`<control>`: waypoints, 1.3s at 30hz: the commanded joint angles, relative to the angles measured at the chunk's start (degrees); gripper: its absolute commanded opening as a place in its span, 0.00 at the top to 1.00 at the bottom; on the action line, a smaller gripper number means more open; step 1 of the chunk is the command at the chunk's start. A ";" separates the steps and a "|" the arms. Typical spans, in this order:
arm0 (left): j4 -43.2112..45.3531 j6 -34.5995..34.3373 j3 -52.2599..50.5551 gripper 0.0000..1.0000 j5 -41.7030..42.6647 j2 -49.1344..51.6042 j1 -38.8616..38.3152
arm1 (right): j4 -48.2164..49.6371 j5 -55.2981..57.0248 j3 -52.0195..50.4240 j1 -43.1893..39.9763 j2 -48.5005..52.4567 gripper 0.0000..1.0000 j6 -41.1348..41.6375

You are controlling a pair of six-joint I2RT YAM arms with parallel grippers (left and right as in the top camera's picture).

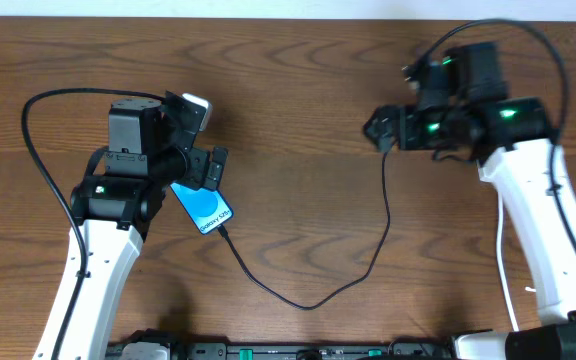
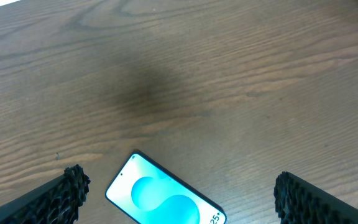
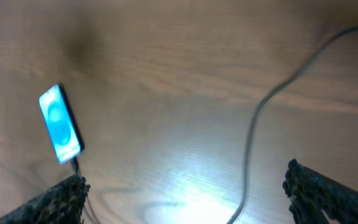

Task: Plug charger to phone and switch on socket
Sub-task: 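Move the right gripper to the white power strip's switch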

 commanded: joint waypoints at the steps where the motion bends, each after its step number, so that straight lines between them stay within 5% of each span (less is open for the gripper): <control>1: 0.07 0.13 1.49 0.02 -0.76 -0.13 -0.09 | -2.58 -1.44 4.87 -5.53 -0.61 0.01 -4.35; 15: 0.02 0.13 1.49 0.02 -0.76 -0.13 -0.09 | -4.96 -7.41 9.31 -32.37 3.21 0.01 -12.57; 30: 0.02 0.13 1.49 0.02 -0.76 -0.13 -0.09 | -13.00 -3.45 32.85 -33.62 30.40 0.01 -19.10; 39: 0.04 0.13 1.49 0.02 -0.76 -0.13 -0.09 | -9.27 -2.47 34.95 -33.62 38.16 0.01 -22.14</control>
